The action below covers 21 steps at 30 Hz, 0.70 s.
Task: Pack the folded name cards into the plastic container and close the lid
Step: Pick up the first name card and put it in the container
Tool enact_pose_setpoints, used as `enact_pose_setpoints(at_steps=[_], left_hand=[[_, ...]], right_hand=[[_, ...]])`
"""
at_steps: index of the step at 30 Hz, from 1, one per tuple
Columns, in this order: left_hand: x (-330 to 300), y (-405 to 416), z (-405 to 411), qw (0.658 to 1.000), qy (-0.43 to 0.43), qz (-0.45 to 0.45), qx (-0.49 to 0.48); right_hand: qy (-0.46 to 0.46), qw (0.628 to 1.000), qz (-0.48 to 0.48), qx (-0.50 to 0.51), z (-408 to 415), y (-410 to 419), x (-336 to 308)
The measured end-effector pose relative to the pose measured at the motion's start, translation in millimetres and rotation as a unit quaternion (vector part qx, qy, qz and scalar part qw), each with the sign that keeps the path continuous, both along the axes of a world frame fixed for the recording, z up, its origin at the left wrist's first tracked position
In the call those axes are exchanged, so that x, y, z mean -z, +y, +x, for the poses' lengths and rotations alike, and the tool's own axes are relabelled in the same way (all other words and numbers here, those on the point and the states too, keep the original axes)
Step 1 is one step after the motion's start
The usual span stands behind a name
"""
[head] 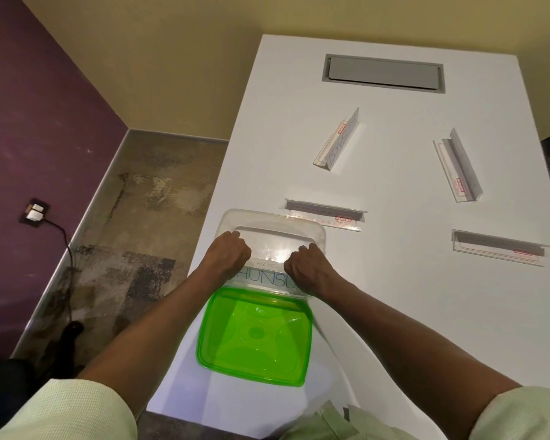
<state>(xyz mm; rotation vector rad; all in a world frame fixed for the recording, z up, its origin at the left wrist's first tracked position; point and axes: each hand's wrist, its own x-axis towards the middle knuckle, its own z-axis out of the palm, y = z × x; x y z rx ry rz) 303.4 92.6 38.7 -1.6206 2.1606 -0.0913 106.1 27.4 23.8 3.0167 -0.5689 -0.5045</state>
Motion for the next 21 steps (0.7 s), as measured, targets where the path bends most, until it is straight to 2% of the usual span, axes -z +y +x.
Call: enact_pose_setpoints(at_steps=[5, 8, 14, 17, 21], left_hand=[[6, 1, -5, 0.996, -0.031, 0.066, -0.053], [9, 0, -7, 0.992, -0.043, 0.076, -0.092], [-11, -7, -22, 0.986, -0.044, 0.084, -0.134], [-24, -15, -31, 0.982, -0.005, 0.057, -0.178], [-45, -25, -47, 0.975, 0.04, -0.025, -0.218]], right_hand=[[-0.016, 0.999, -0.034, 0.001, -3, 3, -2], [0.007, 0.999, 0.016, 0.026, 1, 1, -1], [-0.002, 0.992, 0.087, 0.087, 11, -6, -19], [-0.049, 0.99, 0.09, 0.1, 9, -9, -34], [-0.133, 0.982, 0.06, 0.123, -7, -15, -53]])
